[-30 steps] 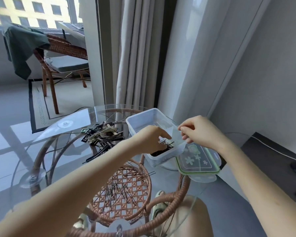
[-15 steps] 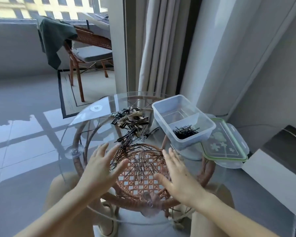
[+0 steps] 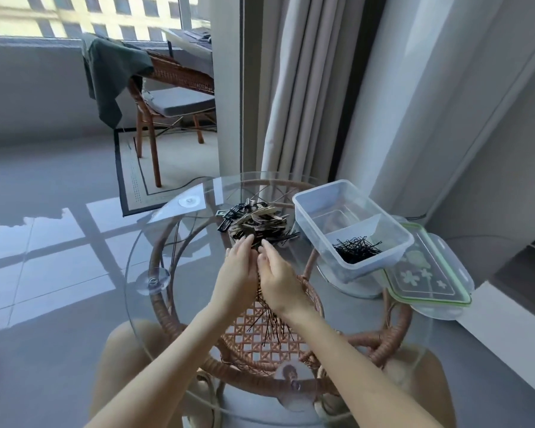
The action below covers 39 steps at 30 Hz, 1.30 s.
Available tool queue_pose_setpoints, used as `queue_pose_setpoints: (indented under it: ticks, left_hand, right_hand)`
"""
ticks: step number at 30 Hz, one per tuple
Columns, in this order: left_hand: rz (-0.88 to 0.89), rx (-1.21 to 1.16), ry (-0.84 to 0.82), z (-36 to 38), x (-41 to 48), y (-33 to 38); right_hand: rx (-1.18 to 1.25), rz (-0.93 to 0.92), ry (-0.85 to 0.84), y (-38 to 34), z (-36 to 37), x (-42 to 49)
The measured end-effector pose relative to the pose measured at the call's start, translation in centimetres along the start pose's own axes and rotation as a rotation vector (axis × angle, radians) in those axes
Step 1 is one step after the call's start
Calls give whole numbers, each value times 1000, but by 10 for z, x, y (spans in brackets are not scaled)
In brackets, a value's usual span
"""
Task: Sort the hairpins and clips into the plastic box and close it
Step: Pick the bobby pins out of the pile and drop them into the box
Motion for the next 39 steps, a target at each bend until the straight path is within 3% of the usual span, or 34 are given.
queue_pose_setpoints:
  ticks: [2, 4, 7, 9, 13, 17, 23, 29, 33, 36, 39]
  left_hand:
    - [-43, -188, 39, -17, -4, -3]
    - [-28, -163, 24, -34, -12, -11]
    - [-4, -31, -75, -52, -27, -27]
    - [-7, 22, -167, -58, -35, -34]
    - [49, 155, -296, -52, -37, -30]
    - [-12, 29, -321, -45, -26, -27]
    - [-18, -39, -281, -44, -12, -26]
    - [2, -29, -99, -60, -11, -30]
    - [22, -16, -78, -68, -14, -34]
    - [44, -7, -76, -73, -14, -35]
    - [54, 25, -97, -74, -12, -34]
  right_hand:
    - [49, -39, -4, -4, -12, -9]
    - [-33, -119, -58, -3, -27, -22]
    - [-493, -225, -324, 19, -34, -43]
    - [-683, -250, -407, 35, -33, -48]
    - [-765, -287, -322, 33, -22, -25]
    - [-881, -362, -147, 11, -8, 3]
    - [-854, -374, -90, -13, 9, 6]
    - [-900, -584, -47, -29, 16, -12]
    - [-849, -673, 2, -31, 11, -15]
    - [-670, -664, 24, -37, -3, -12]
    - [-375, -516, 71, -44, -24, -6]
Point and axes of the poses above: each hand's wrist, its own x-axis towards the middle knuckle, its own z-axis out of the palm, y = z × x, the point moved 5 cm from there along x, towards the middle knuckle, and after that the axes turned 1 degree about x, right-handed, at the moved point
